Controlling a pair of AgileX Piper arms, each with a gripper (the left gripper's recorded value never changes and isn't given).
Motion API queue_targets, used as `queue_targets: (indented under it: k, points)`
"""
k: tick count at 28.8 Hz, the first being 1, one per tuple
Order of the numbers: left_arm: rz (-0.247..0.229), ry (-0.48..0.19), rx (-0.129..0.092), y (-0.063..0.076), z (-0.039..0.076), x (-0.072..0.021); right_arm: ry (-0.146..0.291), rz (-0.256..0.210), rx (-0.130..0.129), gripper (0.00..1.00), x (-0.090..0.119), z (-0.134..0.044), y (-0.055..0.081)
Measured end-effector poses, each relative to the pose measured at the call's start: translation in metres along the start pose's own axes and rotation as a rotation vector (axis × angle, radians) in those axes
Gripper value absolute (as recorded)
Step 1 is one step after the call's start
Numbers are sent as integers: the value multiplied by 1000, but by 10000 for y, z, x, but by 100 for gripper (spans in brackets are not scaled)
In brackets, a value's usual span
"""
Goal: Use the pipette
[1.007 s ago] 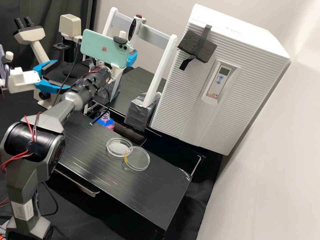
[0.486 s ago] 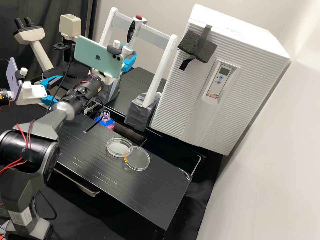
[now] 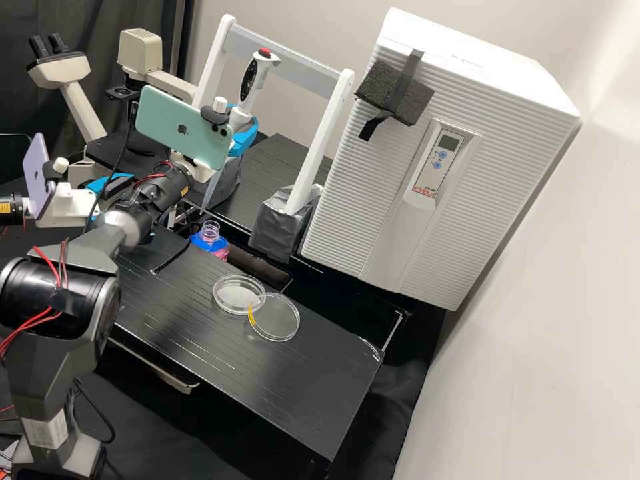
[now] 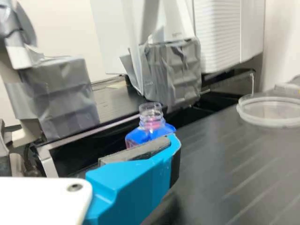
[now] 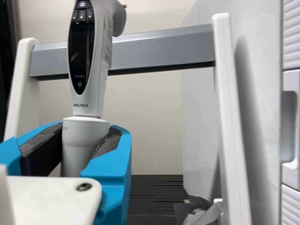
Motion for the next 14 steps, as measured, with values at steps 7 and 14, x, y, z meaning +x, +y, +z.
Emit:
queue_targets:
  k: [7, 14]
  points:
    - [-36, 4, -1, -112, -13, 28, 9, 43, -41, 0, 18, 19, -2]
    - [-33, 19, -1, -139, -70, 14, 5, 51, -57, 0, 48, 76, -70]
